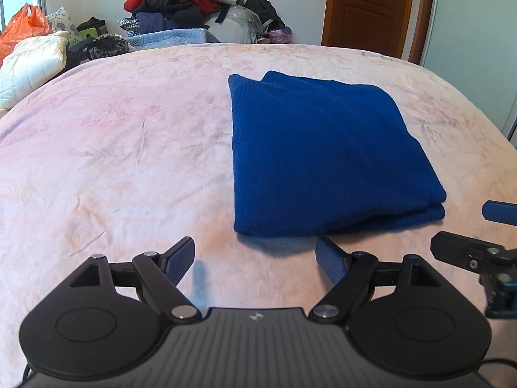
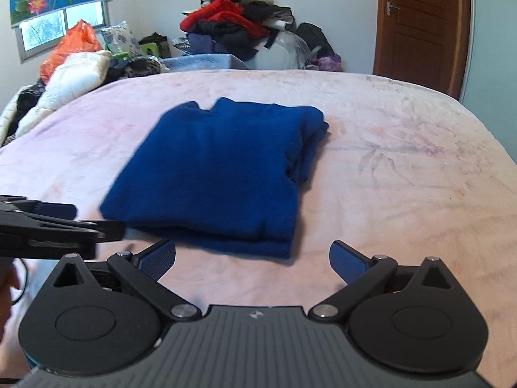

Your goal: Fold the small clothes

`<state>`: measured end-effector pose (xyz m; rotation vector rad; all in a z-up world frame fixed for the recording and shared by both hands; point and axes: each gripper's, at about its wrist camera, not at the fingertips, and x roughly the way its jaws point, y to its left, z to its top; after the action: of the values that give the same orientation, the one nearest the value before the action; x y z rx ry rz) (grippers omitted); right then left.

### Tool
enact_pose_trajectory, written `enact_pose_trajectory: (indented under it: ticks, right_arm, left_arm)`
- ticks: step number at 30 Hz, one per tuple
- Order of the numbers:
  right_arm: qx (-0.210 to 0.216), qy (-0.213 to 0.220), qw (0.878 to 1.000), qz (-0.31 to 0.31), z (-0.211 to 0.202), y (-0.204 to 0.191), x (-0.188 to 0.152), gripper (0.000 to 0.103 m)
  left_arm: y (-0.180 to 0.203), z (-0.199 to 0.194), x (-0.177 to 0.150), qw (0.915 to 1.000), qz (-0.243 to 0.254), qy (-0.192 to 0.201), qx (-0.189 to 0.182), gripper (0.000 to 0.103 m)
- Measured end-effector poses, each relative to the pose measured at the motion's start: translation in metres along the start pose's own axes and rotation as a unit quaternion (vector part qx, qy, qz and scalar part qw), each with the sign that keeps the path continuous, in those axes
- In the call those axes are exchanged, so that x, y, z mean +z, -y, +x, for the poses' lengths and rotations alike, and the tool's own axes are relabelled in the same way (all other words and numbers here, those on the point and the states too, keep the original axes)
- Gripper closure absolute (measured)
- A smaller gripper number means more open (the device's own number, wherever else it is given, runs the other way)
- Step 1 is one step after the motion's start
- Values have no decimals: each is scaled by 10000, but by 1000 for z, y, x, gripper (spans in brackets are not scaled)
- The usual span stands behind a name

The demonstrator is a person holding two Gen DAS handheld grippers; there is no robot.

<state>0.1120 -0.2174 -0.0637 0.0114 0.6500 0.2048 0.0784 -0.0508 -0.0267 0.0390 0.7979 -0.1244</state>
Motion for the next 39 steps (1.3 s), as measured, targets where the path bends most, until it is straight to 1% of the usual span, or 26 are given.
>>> enact_pose_trajectory:
  ticks: [5, 11, 18, 22, 29, 34, 37, 39]
  right_arm:
    - [212, 11, 9994, 257, -14, -5, -5, 0]
    - [209, -32, 9994, 282, -26, -19, -17, 0]
    - [9, -123, 9990, 428, -31, -25, -31, 0]
    - [25, -214, 9984, 523, -32, -26, -36, 0]
    - [19, -299, 9985, 452, -28, -30, -43, 0]
    - [-31, -265, 9981, 558, -24, -26, -45, 0]
    - [-274, -198, 9985, 438, -22, -27, -45, 0]
    - [-300, -161, 9986, 401, -23, -27, -44, 0]
  left_arm:
    - [0, -10, -6, 10000, -27, 22, -4, 21]
    - [3, -21, -15, 9999, 73, 59, 71, 21]
    - [2, -28, -23, 9999, 25, 24, 118, 21]
    - [1, -28, -27, 9999, 16, -11, 154, 21]
    - [-1, -26, -35, 9997, 1, -44, 231, 21]
    - [-4, -23, -41, 9995, -90, -38, 292, 20]
    - [-6, -22, -43, 9995, -166, -59, 277, 20]
    - [-6, -22, -44, 9995, -165, -44, 281, 20]
